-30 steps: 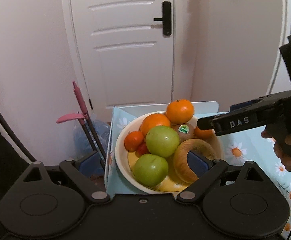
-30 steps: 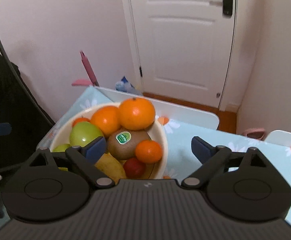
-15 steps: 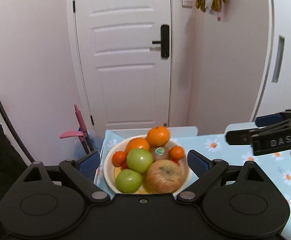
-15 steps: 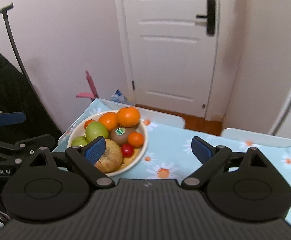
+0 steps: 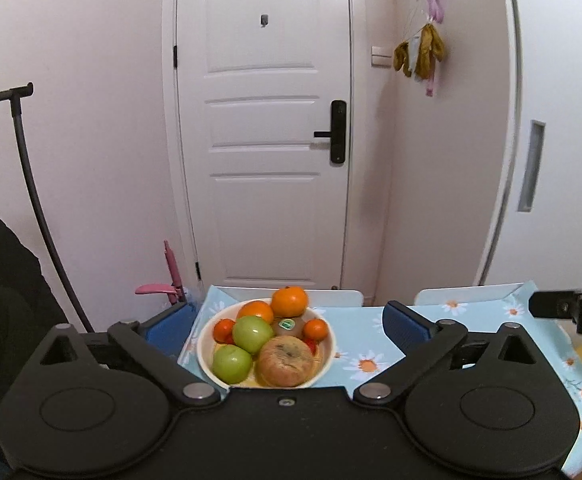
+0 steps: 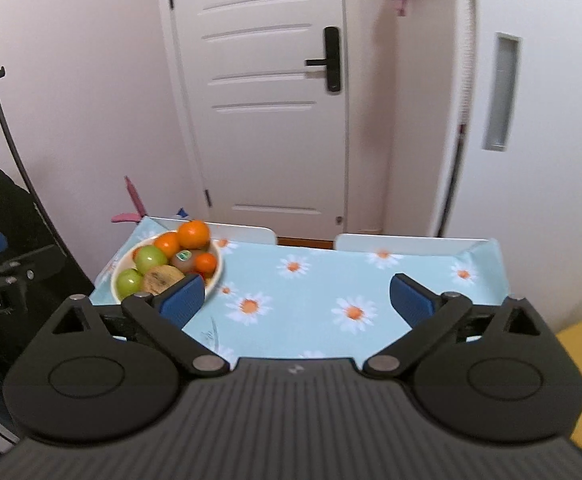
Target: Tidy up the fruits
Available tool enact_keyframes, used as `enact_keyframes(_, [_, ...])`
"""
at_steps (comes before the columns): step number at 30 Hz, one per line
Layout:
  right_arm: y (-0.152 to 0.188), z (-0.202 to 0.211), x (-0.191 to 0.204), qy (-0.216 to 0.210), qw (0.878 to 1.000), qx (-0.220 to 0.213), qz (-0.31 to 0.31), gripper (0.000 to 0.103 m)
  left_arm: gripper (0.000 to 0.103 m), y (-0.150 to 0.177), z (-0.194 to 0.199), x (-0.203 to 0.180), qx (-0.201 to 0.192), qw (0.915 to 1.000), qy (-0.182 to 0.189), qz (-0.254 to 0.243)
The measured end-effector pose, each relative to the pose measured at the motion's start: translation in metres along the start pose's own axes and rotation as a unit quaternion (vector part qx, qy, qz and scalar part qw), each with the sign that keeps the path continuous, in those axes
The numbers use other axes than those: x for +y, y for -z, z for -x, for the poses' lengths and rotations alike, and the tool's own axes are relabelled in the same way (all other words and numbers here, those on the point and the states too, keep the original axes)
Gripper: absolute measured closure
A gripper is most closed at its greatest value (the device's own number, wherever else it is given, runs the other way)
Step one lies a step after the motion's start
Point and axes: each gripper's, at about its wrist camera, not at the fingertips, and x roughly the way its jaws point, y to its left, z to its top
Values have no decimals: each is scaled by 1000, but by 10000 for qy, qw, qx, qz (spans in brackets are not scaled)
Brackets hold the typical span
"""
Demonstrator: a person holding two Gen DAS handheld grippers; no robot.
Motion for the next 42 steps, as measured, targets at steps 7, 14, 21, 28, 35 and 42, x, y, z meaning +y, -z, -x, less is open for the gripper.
enact_keyframes(7, [22,25,-11,426,9991,-73,-40,0,0,12,14,-24,51,9998,-10,-167])
enact_keyframes(14, [30,30,-18,549,9984,-44,-120,0,0,15,19,-29,72,9999,24,-119])
enact_keyframes(21, [31,30,-20,559,9982,-20,-199,0,0,15,21,-30,57,9999,-10,-104])
enact_keyframes(28, [29,27,-18,613,9979,18,-189,0,0,15,20,-28,54,9999,-18,-109])
enact_keyframes(35, [28,25,-18,629,9977,45,-238,0,0,15,18,-27,65,9999,-39,-129])
enact_keyframes(42, [28,22,-20,681,9972,68,-302,0,0,12,13,-25,78,9999,-13,-149])
